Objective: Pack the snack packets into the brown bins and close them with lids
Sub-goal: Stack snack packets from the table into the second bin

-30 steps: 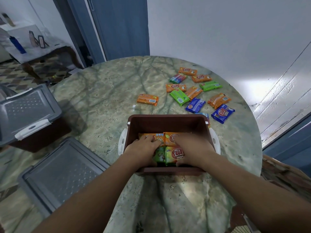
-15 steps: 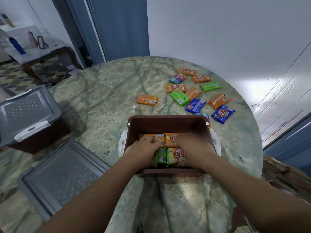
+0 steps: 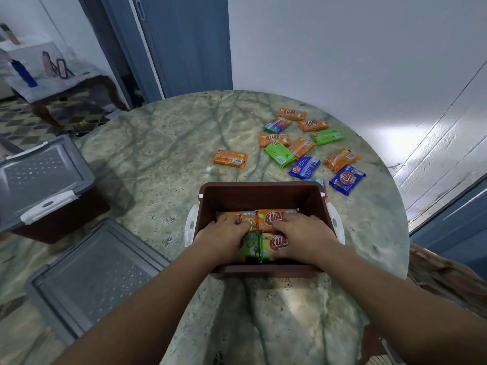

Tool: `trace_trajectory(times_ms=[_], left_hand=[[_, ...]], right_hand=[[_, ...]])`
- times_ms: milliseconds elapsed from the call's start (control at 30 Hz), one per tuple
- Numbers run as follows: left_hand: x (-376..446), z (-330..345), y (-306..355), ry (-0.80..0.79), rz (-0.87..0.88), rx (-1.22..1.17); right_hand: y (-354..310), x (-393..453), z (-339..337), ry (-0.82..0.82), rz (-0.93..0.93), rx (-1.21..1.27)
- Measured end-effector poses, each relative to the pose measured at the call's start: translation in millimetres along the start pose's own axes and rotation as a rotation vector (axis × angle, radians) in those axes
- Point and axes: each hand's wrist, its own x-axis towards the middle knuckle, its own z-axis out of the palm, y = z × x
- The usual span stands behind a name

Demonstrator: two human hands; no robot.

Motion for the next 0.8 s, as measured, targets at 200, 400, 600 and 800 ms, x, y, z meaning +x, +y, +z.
trace_trajectory(times_ms=[200,400,600,800], left_hand=[[-4,-23,-5,0.427,0.101,-0.265],[18,-47,-36,0.453,-0.183,-0.076],[38,-36,-43,0.41,-0.232,-0.185],[52,-34,-50,0.439,-0.224,-0.138]], right_hand=[[5,7,-19,0.396,0.022,0.052],[22,37,-28,0.463,0.107,0.046],[30,54,-20,0.363,0.125,0.038],[37,70,-26,0.326,0.123,0.05]])
